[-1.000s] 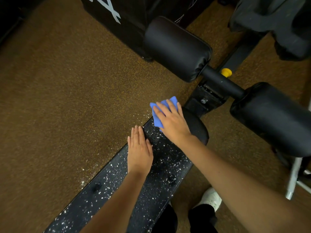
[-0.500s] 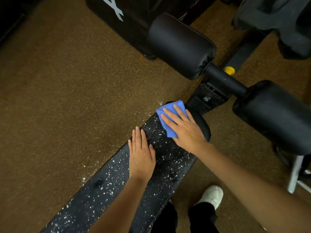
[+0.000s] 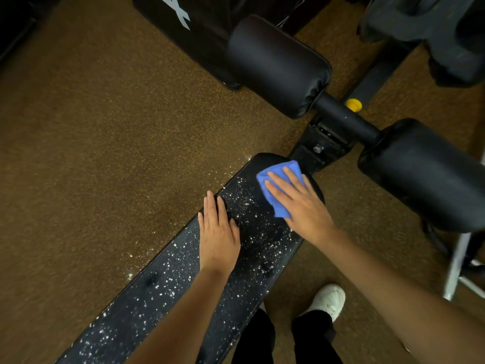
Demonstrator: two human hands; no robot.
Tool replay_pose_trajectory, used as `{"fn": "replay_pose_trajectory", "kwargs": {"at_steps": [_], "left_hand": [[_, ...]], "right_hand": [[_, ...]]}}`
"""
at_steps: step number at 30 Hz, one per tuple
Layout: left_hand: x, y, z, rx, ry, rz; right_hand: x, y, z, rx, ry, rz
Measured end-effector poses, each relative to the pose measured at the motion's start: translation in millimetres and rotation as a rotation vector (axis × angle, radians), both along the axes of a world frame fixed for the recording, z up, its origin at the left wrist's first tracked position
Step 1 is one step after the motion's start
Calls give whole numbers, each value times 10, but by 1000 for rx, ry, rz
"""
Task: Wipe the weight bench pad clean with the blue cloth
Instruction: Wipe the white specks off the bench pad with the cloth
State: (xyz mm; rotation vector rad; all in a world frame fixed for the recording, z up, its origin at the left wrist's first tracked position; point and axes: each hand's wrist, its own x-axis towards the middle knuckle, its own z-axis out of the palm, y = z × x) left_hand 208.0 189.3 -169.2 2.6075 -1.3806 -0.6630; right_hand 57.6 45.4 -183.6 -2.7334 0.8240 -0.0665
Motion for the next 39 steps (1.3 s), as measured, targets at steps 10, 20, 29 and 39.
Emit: {"fn": "replay_pose_trajectory", "kwargs": {"at_steps": [10,20,29,39], "left_hand": [[-92,79,-57,-7,-83,-10],[-142,44,-37,-2,-44,-12],[-184,49,-71,31,-89,-9],[-175,117,-70,6,-102,6]], "right_hand": [[-296,296,-42,43,-5,-184],[-99,-117,6,175,-7,-336],[-402,556,-66,236,-82,-477],[-271,212,-14,110,26,-349]]}}
